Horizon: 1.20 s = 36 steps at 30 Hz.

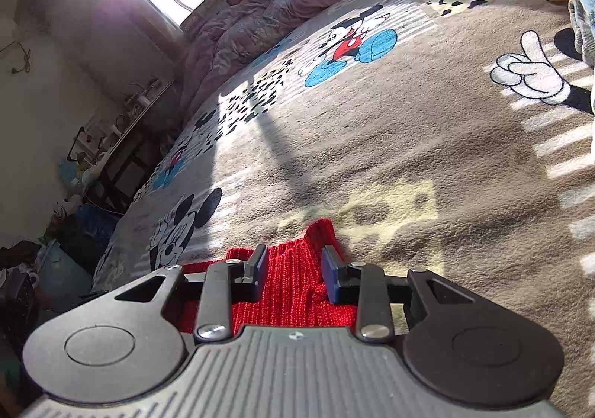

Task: Fold clothes
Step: 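Grasp a red sweater sleeve cuff with the right gripper, then fold the held sleeve across the sweater body with the right gripper, release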

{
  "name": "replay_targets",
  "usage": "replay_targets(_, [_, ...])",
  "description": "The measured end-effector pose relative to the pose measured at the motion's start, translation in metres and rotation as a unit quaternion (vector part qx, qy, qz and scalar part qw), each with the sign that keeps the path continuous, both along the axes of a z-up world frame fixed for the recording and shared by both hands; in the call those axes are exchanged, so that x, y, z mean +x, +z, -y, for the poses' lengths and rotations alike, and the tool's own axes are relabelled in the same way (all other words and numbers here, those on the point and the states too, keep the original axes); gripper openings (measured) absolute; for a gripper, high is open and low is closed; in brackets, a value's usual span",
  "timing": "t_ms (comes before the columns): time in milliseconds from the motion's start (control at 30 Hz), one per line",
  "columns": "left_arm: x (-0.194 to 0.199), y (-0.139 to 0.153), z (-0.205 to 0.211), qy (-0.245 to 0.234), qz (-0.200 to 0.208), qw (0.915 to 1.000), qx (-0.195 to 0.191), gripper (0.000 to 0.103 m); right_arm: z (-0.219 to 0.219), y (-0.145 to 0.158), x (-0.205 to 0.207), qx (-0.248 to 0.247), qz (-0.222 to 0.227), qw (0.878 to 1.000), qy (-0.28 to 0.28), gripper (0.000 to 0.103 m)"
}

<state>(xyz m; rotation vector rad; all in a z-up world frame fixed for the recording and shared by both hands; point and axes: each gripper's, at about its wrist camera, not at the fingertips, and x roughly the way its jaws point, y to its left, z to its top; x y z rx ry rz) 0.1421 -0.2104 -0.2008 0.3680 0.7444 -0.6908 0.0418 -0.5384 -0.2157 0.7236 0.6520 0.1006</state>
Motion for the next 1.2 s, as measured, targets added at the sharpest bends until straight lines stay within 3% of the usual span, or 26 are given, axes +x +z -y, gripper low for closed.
replay_targets(100, [0.006, -0.006, 0.005, 0.010, -0.006, 0.9999, 0.010, 0.038, 0.001, -0.018, 0.023, 0.004, -0.033, 0.999, -0.017, 0.038])
replay_targets(167, [0.012, -0.007, 0.006, 0.016, -0.019, 0.9996, 0.010, 0.039, 0.011, -0.037, 0.027, 0.042, -0.046, 0.997, -0.038, 0.027])
replay_targets(233, [0.017, -0.004, 0.005, 0.020, -0.032, 0.9993, 0.004, 0.039, 0.019, -0.036, 0.020, 0.075, -0.042, 0.995, -0.050, 0.026])
replay_targets(367, [0.013, 0.011, 0.007, 0.017, -0.022, 0.9996, 0.009, 0.046, 0.021, -0.020, -0.014, 0.097, -0.008, 0.994, -0.049, 0.045])
replay_targets(467, [0.002, 0.028, 0.012, 0.020, -0.013, 0.9996, 0.012, 0.058, 0.010, -0.001, -0.063, 0.088, 0.020, 0.995, -0.046, 0.047])
replay_targets(533, [-0.011, 0.041, 0.018, 0.021, 0.002, 0.9995, 0.024, 0.059, 0.000, 0.009, -0.100, 0.081, 0.049, 0.994, -0.046, 0.047])
replay_targets(600, [-0.028, 0.055, 0.024, 0.018, 0.020, 0.9991, 0.032, 0.062, -0.009, 0.013, -0.144, 0.075, 0.076, 0.993, -0.055, 0.054])
replay_targets(700, [-0.063, 0.076, 0.029, 0.012, 0.038, 0.9985, 0.036, 0.068, -0.020, 0.013, -0.188, 0.040, 0.086, 0.992, -0.078, 0.054])
replay_targets(767, [-0.089, 0.088, 0.027, 0.010, 0.040, 0.9987, 0.030, 0.074, -0.031, 0.013, -0.209, -0.005, 0.076, 0.993, -0.084, 0.056])
replay_targets(900, [-0.129, 0.098, 0.022, 0.015, 0.047, 0.9983, 0.031, 0.077, -0.050, 0.011, -0.246, -0.073, 0.060, 0.992, -0.090, 0.073])
replay_targets(1000, [-0.149, 0.099, 0.018, 0.030, 0.043, 0.9982, 0.029, 0.077, -0.054, 0.005, -0.268, -0.080, 0.048, 0.991, -0.101, 0.078])
replay_targets(1200, [-0.186, 0.104, 0.026, 0.031, 0.047, 0.9982, 0.022, 0.077, -0.050, -0.005, -0.308, -0.049, 0.042, 0.989, -0.132, 0.080])
